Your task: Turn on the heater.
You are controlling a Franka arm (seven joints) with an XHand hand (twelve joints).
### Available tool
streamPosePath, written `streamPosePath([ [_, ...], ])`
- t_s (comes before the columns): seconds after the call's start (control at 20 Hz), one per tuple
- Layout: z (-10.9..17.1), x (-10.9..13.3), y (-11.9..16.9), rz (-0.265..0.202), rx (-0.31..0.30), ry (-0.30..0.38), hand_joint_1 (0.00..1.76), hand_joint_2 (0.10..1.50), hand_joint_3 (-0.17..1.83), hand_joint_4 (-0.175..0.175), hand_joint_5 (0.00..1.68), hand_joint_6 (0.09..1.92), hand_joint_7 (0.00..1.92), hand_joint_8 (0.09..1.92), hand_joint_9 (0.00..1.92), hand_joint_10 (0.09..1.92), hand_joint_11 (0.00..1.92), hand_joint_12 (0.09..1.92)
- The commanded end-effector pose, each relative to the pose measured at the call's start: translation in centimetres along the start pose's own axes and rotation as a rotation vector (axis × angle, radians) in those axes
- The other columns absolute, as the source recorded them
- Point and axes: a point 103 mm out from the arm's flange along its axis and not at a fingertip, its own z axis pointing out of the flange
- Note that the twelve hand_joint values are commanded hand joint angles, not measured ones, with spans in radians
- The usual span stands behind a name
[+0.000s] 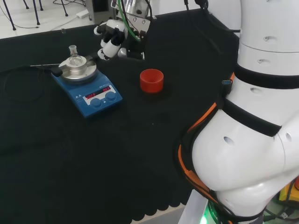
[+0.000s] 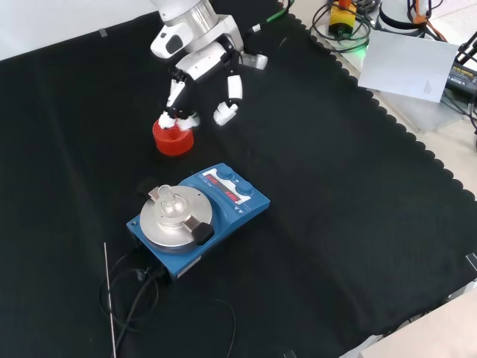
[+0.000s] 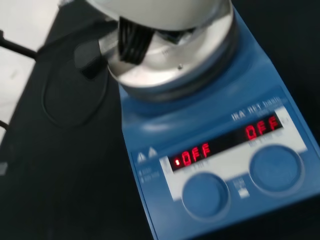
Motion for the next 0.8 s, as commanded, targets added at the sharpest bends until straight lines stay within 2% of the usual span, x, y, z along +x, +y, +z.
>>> streamPosePath([
  [0.05,1.5,0.5,-3.7,0.026,0.081,-0.078,1.2,0.61,0.87,-0.032,0.28,0.09,1.02,0.78,1.27,0.55,1.28,0.88],
  [0.2,2.6,0.5,-4.9,0.045,0.102,-0.105,1.36,0.66,0.75,-0.044,0.27,0.09,1.13,0.92,1.35,0.6,1.41,0.77],
  [0.35,3.5,0.2,-5.8,0.064,0.13,-0.122,1.4,0.6,0.84,-0.052,0.27,0.09,1.17,0.96,1.4,0.66,1.51,0.68],
  [0.5,4.0,0.2,-5.9,0.07,0.165,-0.171,1.41,0.54,0.94,-0.054,0.28,0.09,1.2,0.99,1.43,0.68,1.56,0.63],
  [0.7,4.0,0.5,-6.3,0.076,0.181,-0.204,1.41,0.48,1.04,-0.057,0.29,0.09,1.22,1.01,1.5,0.68,1.61,0.6],
  [0.8,3.8,0.7,-6.4,0.074,0.186,-0.218,1.28,0.55,0.94,-0.056,0.29,0.09,1.3,1.11,1.59,0.67,1.66,0.57],
])
